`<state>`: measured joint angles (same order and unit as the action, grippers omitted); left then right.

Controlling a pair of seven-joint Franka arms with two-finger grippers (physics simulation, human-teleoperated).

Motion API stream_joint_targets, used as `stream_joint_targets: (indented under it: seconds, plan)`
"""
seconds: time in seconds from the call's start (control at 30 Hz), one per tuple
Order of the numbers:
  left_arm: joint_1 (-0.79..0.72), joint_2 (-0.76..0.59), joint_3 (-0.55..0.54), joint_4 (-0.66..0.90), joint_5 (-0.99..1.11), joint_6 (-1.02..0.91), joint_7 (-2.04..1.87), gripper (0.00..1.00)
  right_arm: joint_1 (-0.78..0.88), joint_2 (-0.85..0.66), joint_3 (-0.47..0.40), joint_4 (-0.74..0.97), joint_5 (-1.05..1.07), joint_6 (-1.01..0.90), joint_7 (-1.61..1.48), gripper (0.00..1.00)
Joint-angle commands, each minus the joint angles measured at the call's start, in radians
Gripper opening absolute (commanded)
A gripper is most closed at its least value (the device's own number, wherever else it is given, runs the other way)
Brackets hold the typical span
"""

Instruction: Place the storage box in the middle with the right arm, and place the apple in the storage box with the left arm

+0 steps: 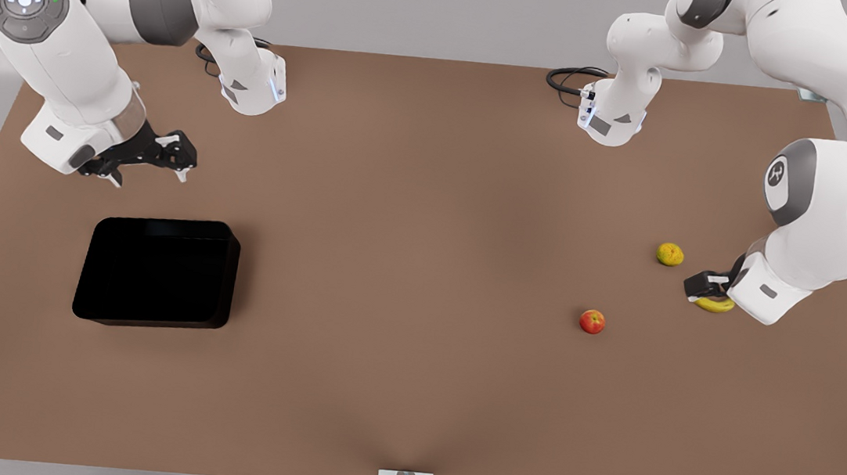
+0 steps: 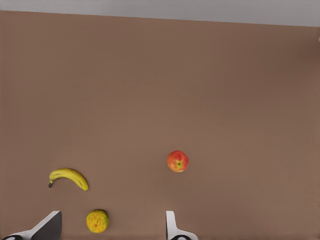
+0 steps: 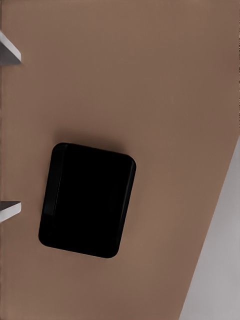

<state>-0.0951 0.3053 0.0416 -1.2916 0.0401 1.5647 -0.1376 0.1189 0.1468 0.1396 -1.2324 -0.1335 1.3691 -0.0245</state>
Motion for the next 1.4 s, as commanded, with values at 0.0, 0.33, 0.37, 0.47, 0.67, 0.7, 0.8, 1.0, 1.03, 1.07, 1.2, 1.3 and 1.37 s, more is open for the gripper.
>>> stream_joint_targets:
  seconds: [0.0,0.33,0.37,0.47,0.67,0.7,0.8,1.0,1.03,1.07,1.2,1.3,1.37]
  plan:
    - [0.000,0.000,0.000,0.002,0.001,0.000,0.000,1.00,-0.001,-0.001,0.000,0.001,0.000,0.001,0.000,1.00]
    - [-0.167,0.130,-0.032,-0.021,0.023,0.078,-0.254,1.00,0.007,0.126,-0.003,-0.466,0.000,0.712,0.080,1.00]
    - [-0.166,0.147,-0.032,-0.038,0.023,0.118,-0.254,1.00,0.004,0.080,-0.011,-0.576,0.000,0.818,0.069,1.00]
    - [-0.166,0.225,-0.032,-0.044,0.023,0.186,-0.255,1.00,-0.021,-0.128,-0.015,-0.868,0.000,0.895,0.061,1.00]
    - [-0.147,0.230,-0.034,-0.233,0.023,0.393,-0.247,1.00,-0.096,0.008,-0.049,-0.898,0.002,0.975,0.011,1.00]
    - [-0.149,0.254,-0.032,-0.235,0.023,0.411,-0.246,1.00,-0.099,0.031,-0.054,-0.897,0.003,0.975,0.012,1.00]
    - [-0.146,0.334,-0.031,-0.218,0.015,0.453,-0.243,1.00,-0.090,0.063,-0.063,-0.891,0.037,1.016,0.017,1.00]
    - [-0.074,0.210,-0.032,-0.543,-0.028,0.747,-0.241,1.00,-0.036,0.125,-0.064,-0.885,0.097,1.061,0.012,1.00]
    - [-0.075,0.213,-0.032,-0.551,-0.028,0.762,-0.241,1.00,-0.036,0.131,-0.068,-0.885,0.089,1.062,0.011,1.00]
    - [-0.080,0.218,-0.032,-0.554,-0.028,0.764,-0.241,1.00,-0.036,0.134,-0.068,-0.885,0.086,1.062,0.009,1.00]
    - [-0.077,0.083,-0.031,-0.707,-0.029,0.822,-0.240,1.00,-0.036,0.191,-0.086,-0.886,0.086,1.061,0.009,1.00]
    - [-0.081,0.129,-0.031,-0.703,-0.029,0.884,-0.240,1.00,-0.035,0.218,-0.089,-0.885,0.084,1.062,0.009,1.00]
    - [-0.078,0.136,-0.031,-0.703,-0.029,0.885,-0.240,1.00,-0.035,0.220,-0.089,-0.885,0.083,1.062,0.008,0.58]
